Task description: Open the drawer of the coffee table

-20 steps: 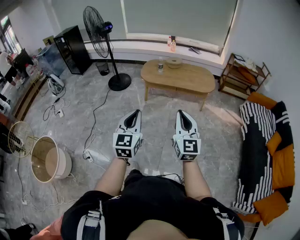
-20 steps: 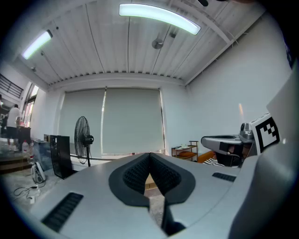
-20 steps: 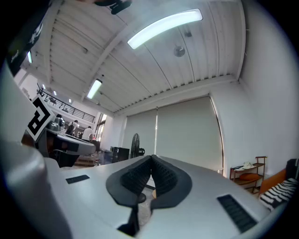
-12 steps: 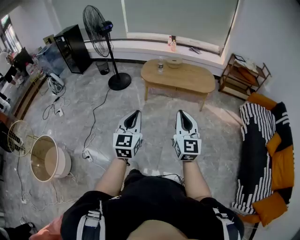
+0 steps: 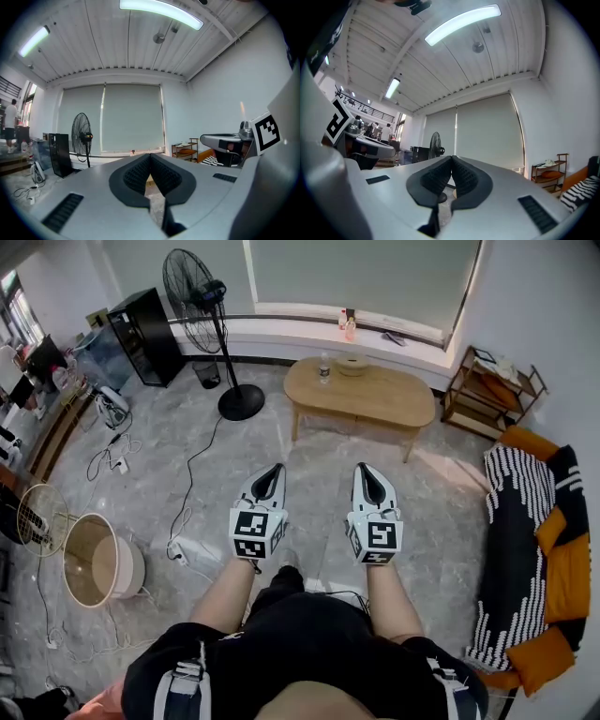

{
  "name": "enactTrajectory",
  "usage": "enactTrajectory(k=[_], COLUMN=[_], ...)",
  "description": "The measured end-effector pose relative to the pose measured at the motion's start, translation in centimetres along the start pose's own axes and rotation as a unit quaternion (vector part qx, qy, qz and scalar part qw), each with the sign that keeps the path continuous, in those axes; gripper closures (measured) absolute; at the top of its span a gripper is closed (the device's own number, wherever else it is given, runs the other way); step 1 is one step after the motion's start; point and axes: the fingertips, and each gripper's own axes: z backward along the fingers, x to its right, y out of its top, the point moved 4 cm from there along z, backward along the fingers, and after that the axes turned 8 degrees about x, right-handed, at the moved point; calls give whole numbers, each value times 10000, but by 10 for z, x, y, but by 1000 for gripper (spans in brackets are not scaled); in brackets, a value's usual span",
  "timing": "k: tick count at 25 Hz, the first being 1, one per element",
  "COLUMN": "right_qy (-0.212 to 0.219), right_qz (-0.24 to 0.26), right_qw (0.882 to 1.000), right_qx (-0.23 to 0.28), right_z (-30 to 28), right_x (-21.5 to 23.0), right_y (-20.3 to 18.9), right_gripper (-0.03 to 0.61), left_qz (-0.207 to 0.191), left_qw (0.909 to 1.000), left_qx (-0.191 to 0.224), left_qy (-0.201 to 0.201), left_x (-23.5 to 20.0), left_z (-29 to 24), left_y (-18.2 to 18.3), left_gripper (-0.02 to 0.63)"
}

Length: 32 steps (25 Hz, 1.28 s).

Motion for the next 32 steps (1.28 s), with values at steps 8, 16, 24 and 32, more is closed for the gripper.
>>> enactTrajectory(k=[8, 16, 24, 32], right_qy=[-182, -308, -391, -592], right_qz=[52, 206, 217, 98], right_qw=[9997, 9993, 9990, 9982], right_qx=[-139, -112, -61, 36], right_z=[-75, -175, -269, -325], right_x=[15, 8, -17, -46], right_y=[-17, -31, -53, -70], right_gripper=[561, 561, 561, 561], left_qz=[22, 187, 198, 296], left_qw=[9996, 9987, 9980, 9977], left_qx=[114, 222, 310, 261], left_qy=[-249, -413, -506, -545], left_x=[-42, -123, -208, -277], left_z=[-74, -148, -202, -227], left_y=[4, 0, -8, -22], left_gripper=[592, 592, 592, 592])
